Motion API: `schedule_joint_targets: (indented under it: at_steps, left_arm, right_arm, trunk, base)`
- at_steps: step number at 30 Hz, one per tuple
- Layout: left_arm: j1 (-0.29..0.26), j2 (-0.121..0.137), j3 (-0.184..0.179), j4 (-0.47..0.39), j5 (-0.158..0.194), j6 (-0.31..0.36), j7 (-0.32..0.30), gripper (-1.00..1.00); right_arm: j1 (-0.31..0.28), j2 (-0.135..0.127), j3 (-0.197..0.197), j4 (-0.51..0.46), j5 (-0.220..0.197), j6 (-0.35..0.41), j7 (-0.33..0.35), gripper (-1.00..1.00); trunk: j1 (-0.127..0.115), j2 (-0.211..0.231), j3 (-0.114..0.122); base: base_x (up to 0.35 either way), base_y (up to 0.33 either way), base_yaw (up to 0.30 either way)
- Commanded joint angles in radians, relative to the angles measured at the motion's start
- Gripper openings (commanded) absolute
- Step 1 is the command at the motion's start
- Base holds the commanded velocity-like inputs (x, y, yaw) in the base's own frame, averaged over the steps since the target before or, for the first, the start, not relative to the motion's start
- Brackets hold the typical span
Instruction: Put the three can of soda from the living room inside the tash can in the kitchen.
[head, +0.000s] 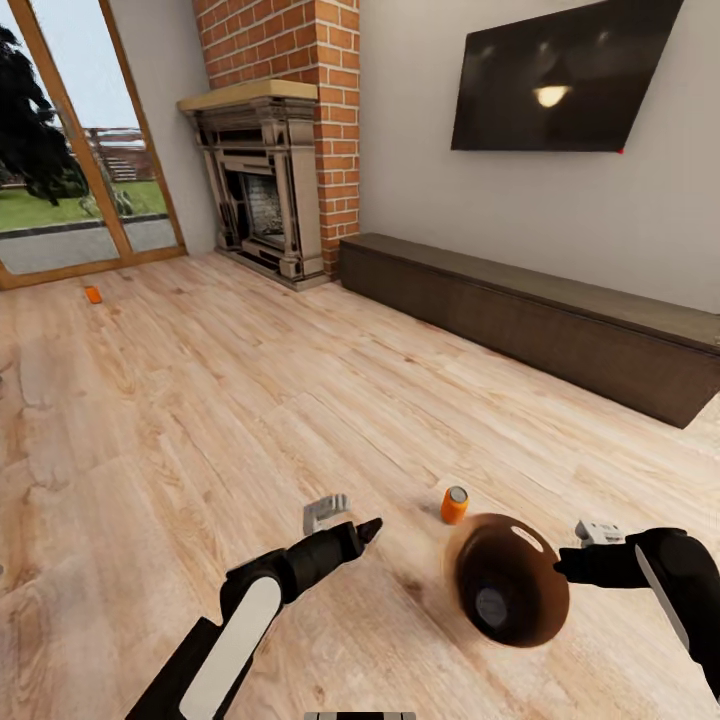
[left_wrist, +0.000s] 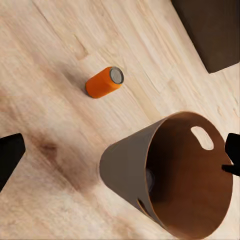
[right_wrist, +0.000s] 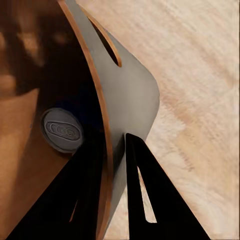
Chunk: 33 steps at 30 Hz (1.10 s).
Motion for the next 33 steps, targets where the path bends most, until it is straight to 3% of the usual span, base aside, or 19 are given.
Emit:
schedule_joint_targets:
  at_steps: [1, 6, 10, 11, 14, 18, 33]
  left_arm:
    - [0.004, 0.001, 0.009, 0.003, -0.001, -0.001, 0.002, 1.0]
    - [0.009, 0.006, 0.024, 0.011, -0.003, -0.003, 0.007, 1.0]
    - [0.008, 0.004, 0.024, 0.089, -0.018, -0.004, 0.009, 1.0]
    - [0.005, -0.001, 0.024, 0.126, -0.049, -0.004, 0.009, 1.0]
    - [0.002, -0.012, 0.022, 0.166, -0.114, -0.005, 0.008, 1.0]
    - [0.001, -0.015, 0.019, 0.195, -0.138, -0.005, 0.008, 1.0]
    - [-0.006, -0.015, 0.021, 0.224, -0.143, 0.009, 0.008, 1.0]
  right_arm:
    - [0.0, -0.01, 0.0, 0.0, -0.041, 0.011, 0.006, -1.0]
    - [-0.002, -0.031, 0.0, 0.002, -0.042, 0.011, 0.007, -1.0]
    - [-0.021, -0.037, -0.024, 0.032, -0.041, 0.011, 0.005, -1.0]
    - [-0.055, -0.048, -0.061, 0.094, -0.04, 0.011, 0.005, -1.0]
    - [-0.144, -0.088, -0.099, 0.245, -0.039, 0.011, 0.004, -1.0]
    - [-0.185, -0.107, -0.11, 0.316, -0.039, 0.011, 0.004, -1.0]
    - [-0.202, -0.111, -0.113, 0.319, -0.044, 0.011, 0.007, -1.0]
  trunk:
    - [0.0, 0.0, 0.0]
    - [0.0, 0.0, 0.0]
    - [0.0, 0.0, 0.0]
    - [0.0, 0.0, 0.0]
    - [0.0, 0.0, 0.0]
    - [0.0, 0.0, 0.0]
    - [0.0, 0.0, 0.0]
  base:
    - [0.287, 0.0, -0.288]
    - [0.32, -0.037, -0.292]
    - [0.341, -0.126, -0.294]
    - [0.343, -0.139, -0.294]
    - [0.343, -0.142, -0.294]
    - [0.343, -0.147, -0.294]
    - [0.339, -0.161, -0.294]
